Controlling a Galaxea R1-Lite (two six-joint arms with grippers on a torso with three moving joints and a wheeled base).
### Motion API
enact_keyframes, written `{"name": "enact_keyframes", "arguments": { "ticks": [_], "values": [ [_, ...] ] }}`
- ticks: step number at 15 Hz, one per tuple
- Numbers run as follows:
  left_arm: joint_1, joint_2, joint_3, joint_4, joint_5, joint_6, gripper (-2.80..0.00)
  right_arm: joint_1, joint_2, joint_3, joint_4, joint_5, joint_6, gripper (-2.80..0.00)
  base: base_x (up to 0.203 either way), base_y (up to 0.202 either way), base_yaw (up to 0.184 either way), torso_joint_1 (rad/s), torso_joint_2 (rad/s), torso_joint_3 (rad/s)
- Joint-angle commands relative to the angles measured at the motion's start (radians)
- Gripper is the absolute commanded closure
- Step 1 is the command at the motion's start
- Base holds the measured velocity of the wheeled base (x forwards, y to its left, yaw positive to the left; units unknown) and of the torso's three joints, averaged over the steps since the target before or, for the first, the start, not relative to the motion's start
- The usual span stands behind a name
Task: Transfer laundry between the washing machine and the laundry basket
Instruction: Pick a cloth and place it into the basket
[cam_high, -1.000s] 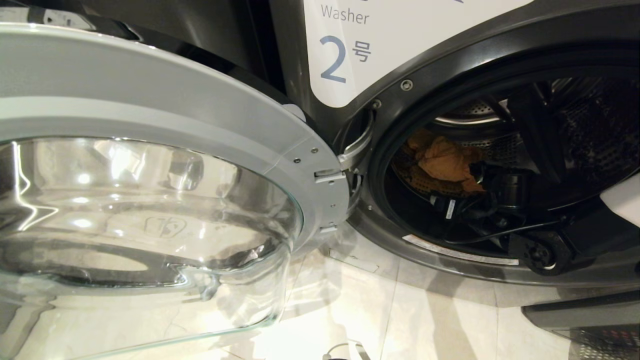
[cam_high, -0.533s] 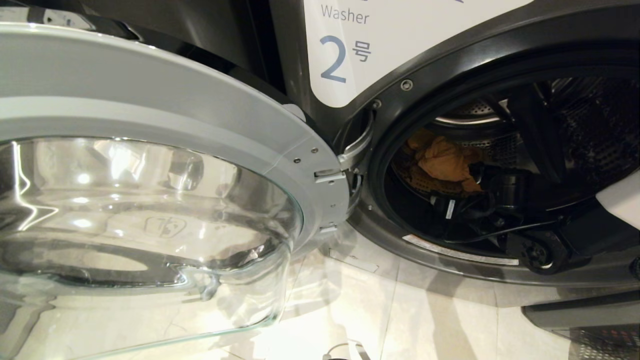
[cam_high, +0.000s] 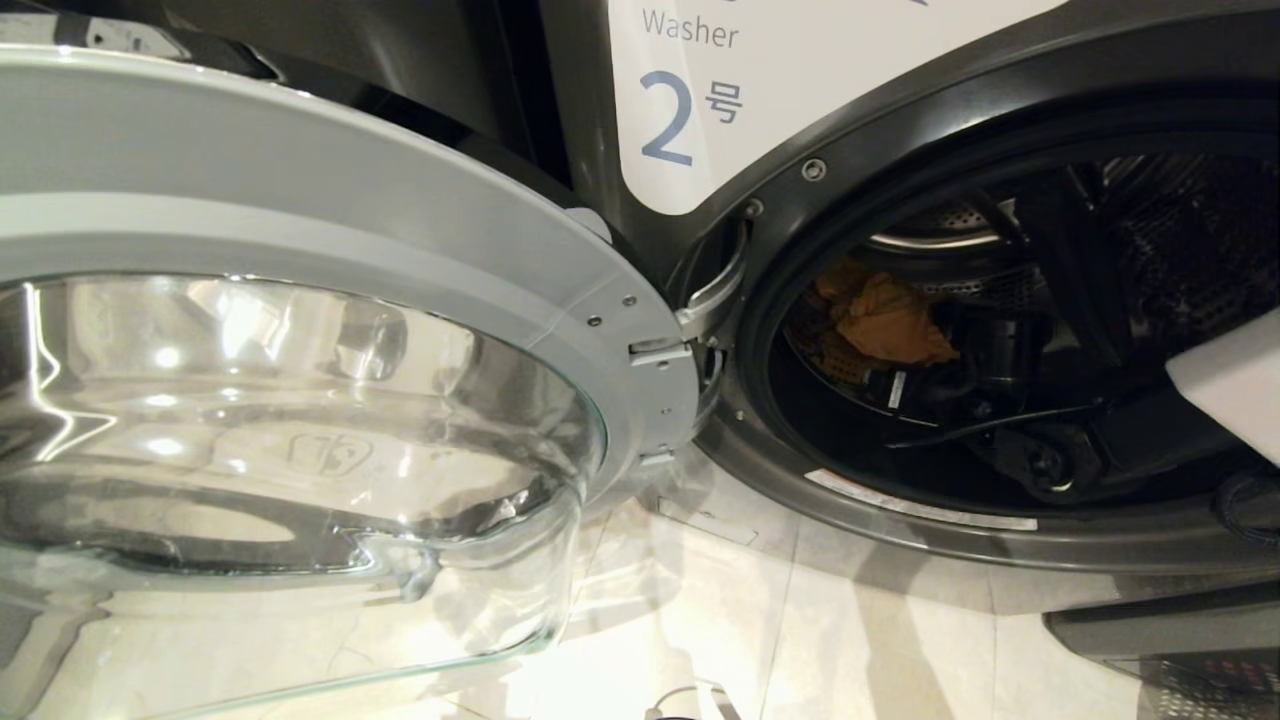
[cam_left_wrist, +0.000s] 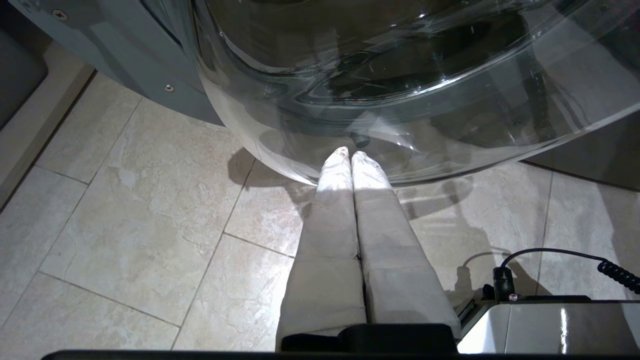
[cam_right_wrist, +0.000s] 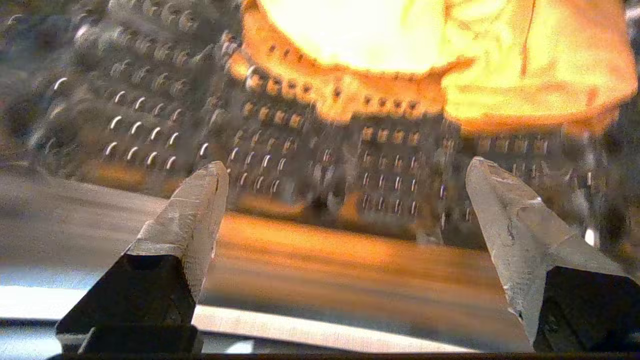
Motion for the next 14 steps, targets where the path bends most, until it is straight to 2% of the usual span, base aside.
{"name": "enact_keyframes", "arguments": {
  "ticks": [1,7,12,14],
  "values": [
    [0.001,0.000,0.000,0.000,0.000,0.000,0.00,-0.006,0.045,-0.063,-0.005,-0.007,-0.006,-2.80,0.000,0.000,0.000,0.000,0.00,0.000],
    [0.001,0.000,0.000,0.000,0.000,0.000,0.00,-0.008,0.206,-0.417,0.082,-0.057,-0.044,-2.80,0.000,0.000,0.000,0.000,0.00,0.000],
    [0.001,0.000,0.000,0.000,0.000,0.001,0.00,-0.011,0.369,-0.751,0.272,-0.112,-0.083,-2.80,0.000,0.000,0.000,0.000,0.00,0.000],
    [0.001,0.000,0.000,0.000,0.000,0.001,0.00,-0.026,0.417,-0.786,0.321,-0.117,-0.105,-2.80,0.000,0.000,0.000,0.000,0.00,0.000]
  ]
}}
